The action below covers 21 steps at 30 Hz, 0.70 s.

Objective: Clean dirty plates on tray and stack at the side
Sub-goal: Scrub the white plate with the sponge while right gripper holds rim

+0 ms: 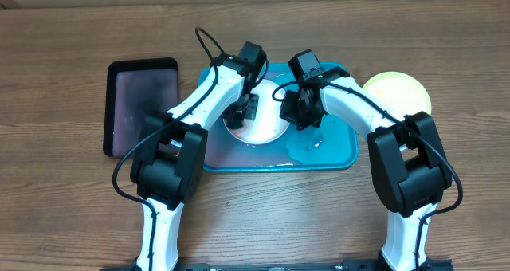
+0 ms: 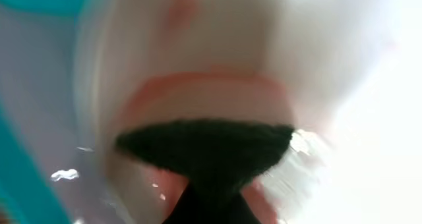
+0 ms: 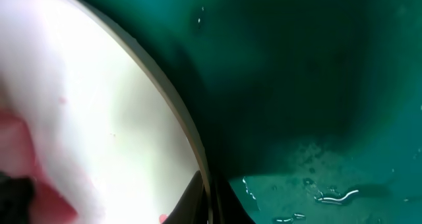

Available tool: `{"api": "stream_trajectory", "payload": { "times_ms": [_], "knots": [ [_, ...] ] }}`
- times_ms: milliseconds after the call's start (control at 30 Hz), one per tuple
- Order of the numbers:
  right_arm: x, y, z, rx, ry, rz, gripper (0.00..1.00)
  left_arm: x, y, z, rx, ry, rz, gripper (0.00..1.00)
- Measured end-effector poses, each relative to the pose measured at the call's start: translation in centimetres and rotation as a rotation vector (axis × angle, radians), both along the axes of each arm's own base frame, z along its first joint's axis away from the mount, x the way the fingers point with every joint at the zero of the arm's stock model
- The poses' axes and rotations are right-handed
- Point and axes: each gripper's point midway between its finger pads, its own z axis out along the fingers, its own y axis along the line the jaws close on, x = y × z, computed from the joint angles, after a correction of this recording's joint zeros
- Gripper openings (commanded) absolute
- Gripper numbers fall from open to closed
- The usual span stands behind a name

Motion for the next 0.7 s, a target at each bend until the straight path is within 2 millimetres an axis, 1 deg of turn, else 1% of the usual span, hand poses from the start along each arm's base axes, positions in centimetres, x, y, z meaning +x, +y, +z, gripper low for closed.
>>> {"api": "stream_trajectory", "payload": {
  "times_ms": [100,200,300,400,467,533,633,700],
  "knots": [
    [-0.1,0.2,0.0,0.008,0.003,0.017,0.04,-1.4,-1.8,0.0,-0.119,0.077,-0.09,0.04],
    [-0.4,0.2,0.1,0.013,0.012,0.022,0.04,-1.7,-3.6,0.2,-0.226,0.096,-0.149,0.04],
    [-0.5,0.3,0.1,0.015,0.016,0.023,0.04,-0.9,-5.0,0.4,-0.298,0.061,-0.171,0.04],
    [-0.6,0.4,0.1,0.017,0.02,0.027,0.04,0.9,-5.8,0.6,-0.323,-0.014,-0.158,0.04],
    [-0.7,0.4,0.1,0.016,0.02,0.031,0.04,2.1,-5.5,0.6,-0.297,-0.062,-0.122,0.04],
    [-0.8,0.6,0.1,0.018,0.02,0.036,0.04,3.2,-4.6,0.5,-0.242,-0.11,-0.07,0.04],
    [-0.9,0.9,0.1,0.018,0.02,0.043,0.04,4.3,-2.6,0.5,-0.132,-0.168,0.004,0.04],
    [-1.0,1.1,0.1,0.018,0.019,0.048,0.04,4.6,-1.3,0.5,-0.06,-0.19,0.04,0.04]
  ]
}}
